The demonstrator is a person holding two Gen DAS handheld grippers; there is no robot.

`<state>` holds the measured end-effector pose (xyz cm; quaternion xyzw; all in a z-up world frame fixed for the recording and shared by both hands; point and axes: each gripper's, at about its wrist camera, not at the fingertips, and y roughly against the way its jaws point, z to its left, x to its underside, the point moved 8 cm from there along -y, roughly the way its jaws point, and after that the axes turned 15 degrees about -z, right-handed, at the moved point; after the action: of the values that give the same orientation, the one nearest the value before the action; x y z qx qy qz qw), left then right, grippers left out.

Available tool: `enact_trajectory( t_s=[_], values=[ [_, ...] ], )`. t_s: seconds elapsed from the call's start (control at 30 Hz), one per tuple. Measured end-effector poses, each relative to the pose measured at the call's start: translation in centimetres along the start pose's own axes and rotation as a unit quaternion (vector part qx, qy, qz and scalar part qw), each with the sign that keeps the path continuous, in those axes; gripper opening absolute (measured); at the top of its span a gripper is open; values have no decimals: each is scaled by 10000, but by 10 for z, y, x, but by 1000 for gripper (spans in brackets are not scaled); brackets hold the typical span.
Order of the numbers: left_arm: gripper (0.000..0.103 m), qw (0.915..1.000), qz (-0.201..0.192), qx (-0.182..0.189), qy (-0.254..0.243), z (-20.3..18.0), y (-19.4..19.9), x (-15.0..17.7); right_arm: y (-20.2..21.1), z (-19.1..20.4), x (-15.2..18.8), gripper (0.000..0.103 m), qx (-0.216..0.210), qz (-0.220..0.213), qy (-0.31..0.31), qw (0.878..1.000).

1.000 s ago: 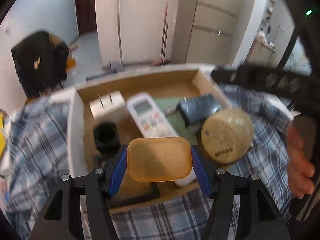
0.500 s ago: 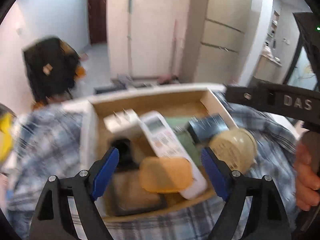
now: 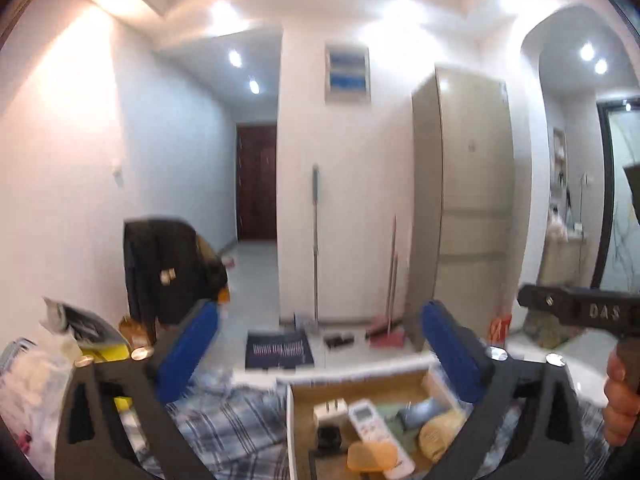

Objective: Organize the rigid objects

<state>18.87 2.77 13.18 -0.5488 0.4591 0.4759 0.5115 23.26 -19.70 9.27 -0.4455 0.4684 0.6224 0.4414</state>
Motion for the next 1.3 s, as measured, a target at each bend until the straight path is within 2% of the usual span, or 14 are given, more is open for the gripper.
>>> enact_trajectory(
  t_s=[0.07, 0.1, 0.2, 0.27, 0.33, 0.43, 0.63, 0.73, 0.8, 0.87, 0.97, 1.07, 1.23, 1.3],
  values=[
    [103, 9988, -310, -371, 17, 9, 18, -26, 28, 11, -17, 87, -136, -264, 253, 9992],
    [103, 9979, -507, -379, 109, 12, 29, -41, 44, 17, -25, 92, -231, -390, 403, 9982],
    [103, 9958, -813, -224, 343, 15, 57, -67, 88, 21, -43, 96, -53, -834, 408, 9957],
    [103, 9939, -990, -116, 468, 16, 79, -83, 114, 18, -53, 103, 76, -1173, 230, 9928],
    [103, 9932, -1066, -35, 475, 15, 99, -94, 141, 20, -60, 103, -137, -1513, 93, 9883],
    [103, 9963, -839, -125, 132, 10, 124, -103, 162, 34, -60, 103, -599, -1573, 360, 9851],
    [103, 9912, -1324, 31, 88, 0, 179, -120, 197, 33, -41, 103, -724, -1811, 421, 9799],
    [103, 9918, -1240, -220, -208, -5, 191, -105, 206, 27, -27, 103, -862, -1831, 416, 9784],
    [103, 9926, -1181, -24, -289, -12, 198, -86, 211, 19, -17, 103, -780, -1923, 330, 9777],
    [103, 9925, -1172, 117, -330, -14, 200, -74, 214, 7, -7, 103, -467, -2080, 301, 9765],
    [103, 9937, -1018, 445, -154, -15, 201, -61, 208, -9, 8, 103, 112, -1972, 454, 9793],
    [103, 9922, -1178, 384, -124, -11, 204, -51, 202, -13, 18, 103, 319, -2055, 635, 9761],
    [103, 9926, -1082, 458, -293, -15, 195, -22, 188, -19, 43, 103, 36, -2048, 446, 9778],
    [103, 9938, -969, 461, -297, -17, 193, -3, 177, -19, 61, 103, 272, -2118, 808, 9736]
  ],
)
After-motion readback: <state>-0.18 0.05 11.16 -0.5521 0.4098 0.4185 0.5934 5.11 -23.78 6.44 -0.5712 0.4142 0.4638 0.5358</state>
